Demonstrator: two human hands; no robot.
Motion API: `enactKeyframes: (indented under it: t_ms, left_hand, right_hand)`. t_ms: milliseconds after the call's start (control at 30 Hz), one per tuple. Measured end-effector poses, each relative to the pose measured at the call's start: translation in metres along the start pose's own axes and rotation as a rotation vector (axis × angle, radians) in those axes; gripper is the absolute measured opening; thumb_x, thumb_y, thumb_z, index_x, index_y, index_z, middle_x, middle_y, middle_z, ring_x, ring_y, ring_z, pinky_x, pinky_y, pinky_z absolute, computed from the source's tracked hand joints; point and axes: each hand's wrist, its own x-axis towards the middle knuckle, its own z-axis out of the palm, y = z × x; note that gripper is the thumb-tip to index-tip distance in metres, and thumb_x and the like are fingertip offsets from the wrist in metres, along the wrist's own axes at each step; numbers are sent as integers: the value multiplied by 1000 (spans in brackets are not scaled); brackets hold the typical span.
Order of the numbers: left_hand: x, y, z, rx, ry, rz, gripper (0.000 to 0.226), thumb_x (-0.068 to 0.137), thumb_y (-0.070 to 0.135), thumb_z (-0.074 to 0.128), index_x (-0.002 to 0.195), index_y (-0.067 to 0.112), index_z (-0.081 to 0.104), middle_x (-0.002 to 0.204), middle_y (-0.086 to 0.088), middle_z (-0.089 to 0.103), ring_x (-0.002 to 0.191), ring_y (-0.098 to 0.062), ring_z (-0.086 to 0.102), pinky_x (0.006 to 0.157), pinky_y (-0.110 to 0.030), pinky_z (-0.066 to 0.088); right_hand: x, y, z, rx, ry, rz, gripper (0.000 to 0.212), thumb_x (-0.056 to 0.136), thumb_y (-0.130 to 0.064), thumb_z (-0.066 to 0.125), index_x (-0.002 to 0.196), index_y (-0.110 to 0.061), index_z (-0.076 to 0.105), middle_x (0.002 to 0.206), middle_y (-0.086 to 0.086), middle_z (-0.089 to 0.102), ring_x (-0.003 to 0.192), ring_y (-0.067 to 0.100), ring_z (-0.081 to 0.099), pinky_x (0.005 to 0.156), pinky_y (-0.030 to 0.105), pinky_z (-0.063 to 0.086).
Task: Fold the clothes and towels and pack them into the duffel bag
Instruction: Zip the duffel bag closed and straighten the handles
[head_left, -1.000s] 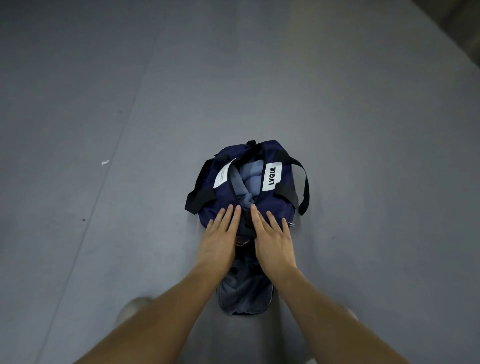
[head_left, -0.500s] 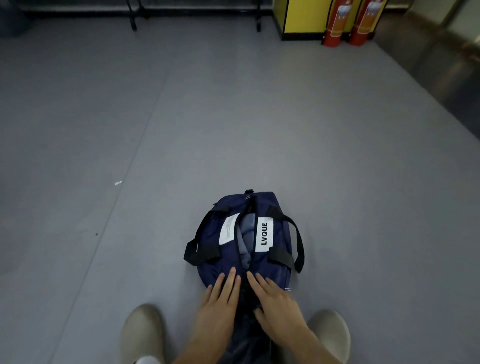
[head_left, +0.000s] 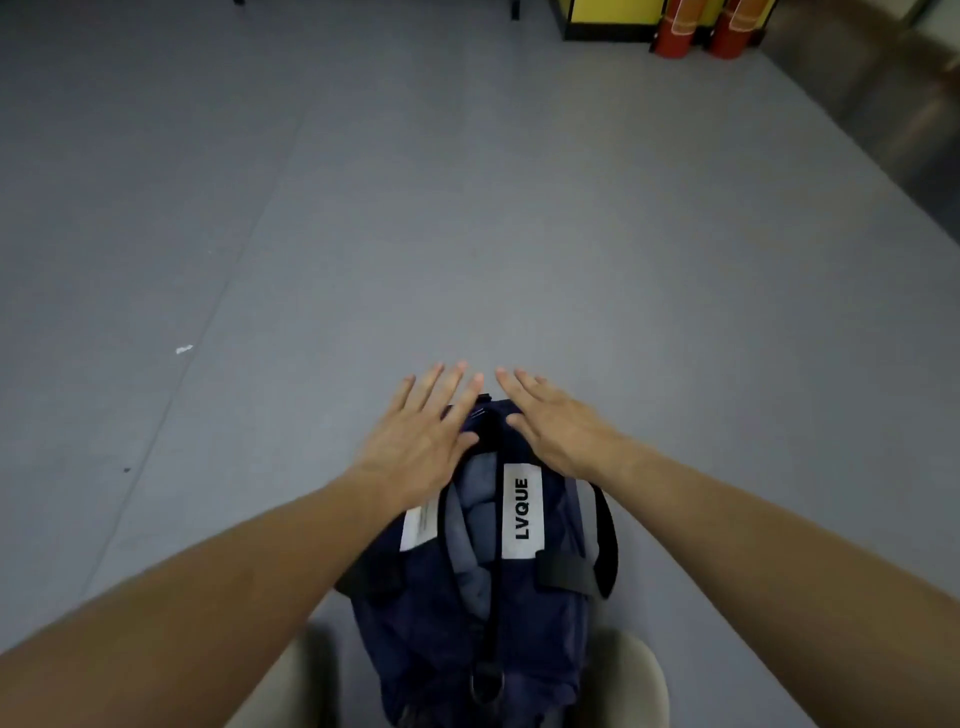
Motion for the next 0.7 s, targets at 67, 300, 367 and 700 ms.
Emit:
enactKeyframes:
  t_ms: [67,300,367,700]
  left_hand:
    - [39,-23,26,15,-89,-49,63,108,36,23,159,22,-10,168,-7,-2,155,-26,-1,125,-44,8]
    - [87,-45,117,-158,-213,30,62,105,28,43,159,31,12,154,-3,42,141,-25,37,115,-36,32]
    - [94,-40,129,-313,-230,-37,62,103,29,50,158,31,21,138,-3,57,125,-25,52,102,-35,42]
    - [117,-39,146,-649,-192,-332,38,94,19,64,129,35,62,106,13,72,100,-11,66,90,-25,47]
  right_hand:
    - [30,13,15,-66,-26,-64,59,109,-37,28,160,-28,0,168,3,5,154,25,8,123,40,17]
    - [84,60,93,-120,-48,-112,52,108,-44,25,158,-38,15,168,3,4,155,28,2,125,46,11]
    - [89,61,106,-25,7,-73,49,108,-41,28,156,-37,26,168,4,11,154,28,4,125,45,13]
    - [103,59,132,43,197,-6,42,96,-26,56,138,-22,59,151,8,47,142,34,39,115,47,30]
